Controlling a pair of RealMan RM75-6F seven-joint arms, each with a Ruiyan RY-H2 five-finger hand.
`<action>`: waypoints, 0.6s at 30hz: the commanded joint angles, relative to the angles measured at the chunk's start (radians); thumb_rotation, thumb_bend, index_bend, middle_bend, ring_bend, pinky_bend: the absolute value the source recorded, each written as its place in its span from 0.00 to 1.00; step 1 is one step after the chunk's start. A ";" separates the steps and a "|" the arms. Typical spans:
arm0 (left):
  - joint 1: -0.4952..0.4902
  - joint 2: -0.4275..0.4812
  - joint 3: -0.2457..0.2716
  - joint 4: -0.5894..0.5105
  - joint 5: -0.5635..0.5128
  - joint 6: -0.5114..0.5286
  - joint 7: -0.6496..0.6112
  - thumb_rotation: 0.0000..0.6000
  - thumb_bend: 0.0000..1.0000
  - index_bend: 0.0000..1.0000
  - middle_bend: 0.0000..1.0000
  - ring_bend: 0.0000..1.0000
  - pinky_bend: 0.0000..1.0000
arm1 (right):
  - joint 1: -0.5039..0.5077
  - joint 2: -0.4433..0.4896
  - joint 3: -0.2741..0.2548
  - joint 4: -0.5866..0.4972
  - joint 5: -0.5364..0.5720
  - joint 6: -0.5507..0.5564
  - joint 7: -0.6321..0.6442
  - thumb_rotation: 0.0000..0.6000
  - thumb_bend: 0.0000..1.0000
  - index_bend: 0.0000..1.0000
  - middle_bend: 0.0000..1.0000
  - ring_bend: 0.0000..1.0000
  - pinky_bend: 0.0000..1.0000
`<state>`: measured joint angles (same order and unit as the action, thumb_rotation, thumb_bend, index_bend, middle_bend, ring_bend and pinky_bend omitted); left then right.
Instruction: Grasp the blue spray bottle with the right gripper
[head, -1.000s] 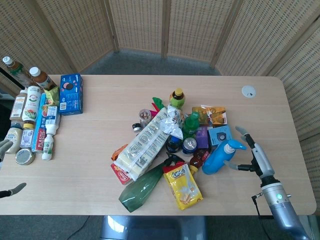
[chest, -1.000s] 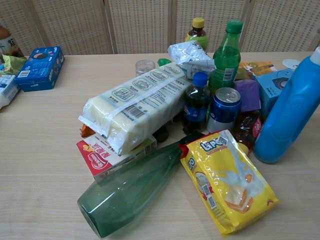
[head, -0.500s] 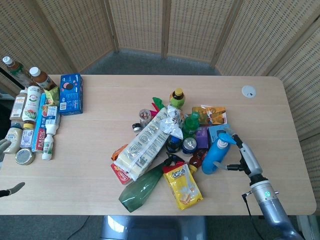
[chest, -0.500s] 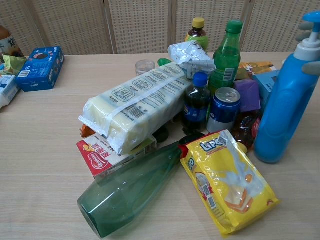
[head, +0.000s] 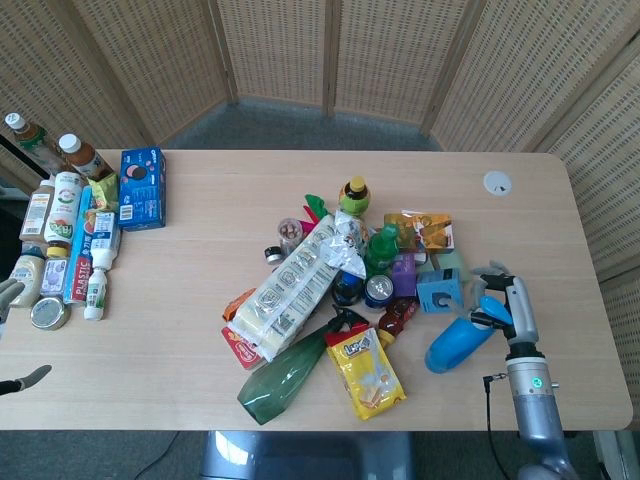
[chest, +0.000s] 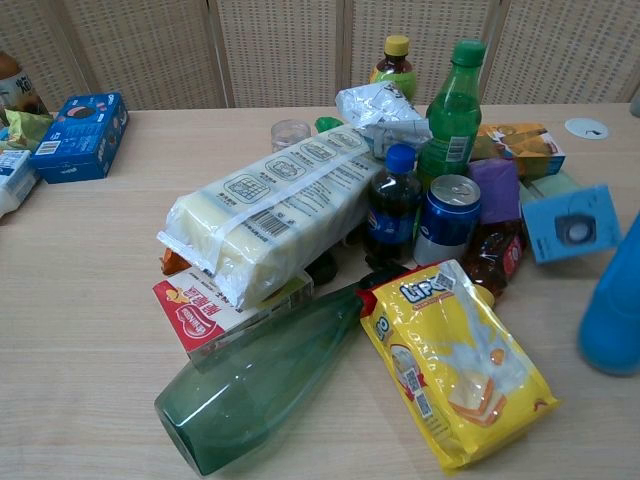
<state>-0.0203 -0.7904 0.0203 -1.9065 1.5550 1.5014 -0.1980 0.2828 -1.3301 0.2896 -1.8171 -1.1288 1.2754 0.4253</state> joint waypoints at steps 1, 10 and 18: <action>0.000 -0.001 0.001 -0.002 0.002 -0.001 0.001 1.00 0.00 0.08 0.00 0.00 0.00 | -0.003 0.005 0.009 -0.003 -0.011 0.009 -0.004 1.00 0.00 0.84 0.84 0.32 0.32; 0.001 0.003 0.003 -0.003 0.006 0.000 -0.008 1.00 0.00 0.08 0.00 0.00 0.00 | -0.018 0.062 0.044 -0.071 -0.044 0.046 -0.021 1.00 0.00 0.83 0.85 0.32 0.58; 0.004 0.011 0.005 -0.005 0.012 0.005 -0.025 1.00 0.00 0.08 0.00 0.00 0.00 | -0.019 0.166 0.119 -0.209 -0.038 0.083 -0.072 1.00 0.00 0.83 0.85 0.32 0.58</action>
<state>-0.0167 -0.7796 0.0257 -1.9115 1.5664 1.5059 -0.2225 0.2635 -1.1916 0.3849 -1.9944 -1.1703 1.3457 0.3717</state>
